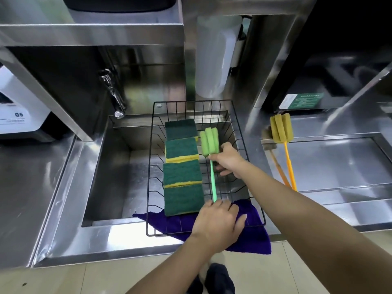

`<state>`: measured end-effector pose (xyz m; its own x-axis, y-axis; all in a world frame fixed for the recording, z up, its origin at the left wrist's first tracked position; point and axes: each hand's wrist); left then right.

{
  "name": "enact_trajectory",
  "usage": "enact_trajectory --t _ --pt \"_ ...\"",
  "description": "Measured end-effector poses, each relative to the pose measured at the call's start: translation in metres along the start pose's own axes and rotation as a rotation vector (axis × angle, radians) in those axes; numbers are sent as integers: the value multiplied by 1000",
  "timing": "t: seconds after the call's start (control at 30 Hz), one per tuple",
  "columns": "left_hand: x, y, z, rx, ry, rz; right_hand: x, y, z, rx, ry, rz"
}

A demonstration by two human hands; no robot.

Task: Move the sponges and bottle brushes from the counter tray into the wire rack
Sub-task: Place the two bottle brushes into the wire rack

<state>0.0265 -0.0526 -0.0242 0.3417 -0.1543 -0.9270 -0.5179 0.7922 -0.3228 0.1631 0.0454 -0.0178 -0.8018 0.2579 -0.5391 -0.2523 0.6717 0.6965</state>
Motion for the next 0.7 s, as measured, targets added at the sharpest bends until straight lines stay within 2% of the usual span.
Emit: enact_trajectory --t 0.13,0.2,0.27,0.5,0.6,0.7 --pt "2 -5 4 8 16 34 -16 12 -5 -171 -85 -30" --pt "3 -10 9 18 23 39 -32 17 -5 -280 -235 -87" --pt "6 -15 12 37 32 55 -52 12 -2 -309 -400 -121" --pt "13 -19 17 45 75 95 -110 -54 14 -117 -703 -229" --pt "12 -22 20 47 90 115 -116 -81 11 -11 -702 -254" --pt "12 -23 22 51 101 120 -116 -100 9 80 -630 -264"
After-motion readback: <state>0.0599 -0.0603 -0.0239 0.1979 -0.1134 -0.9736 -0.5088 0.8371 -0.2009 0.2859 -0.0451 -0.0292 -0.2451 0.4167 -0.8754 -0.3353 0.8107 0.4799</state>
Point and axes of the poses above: each hand's wrist, its own z-axis towards the middle knuckle, its own x-axis out of the palm, y = z × x, and after that the axes turned 12 degrees about -y, right-handed
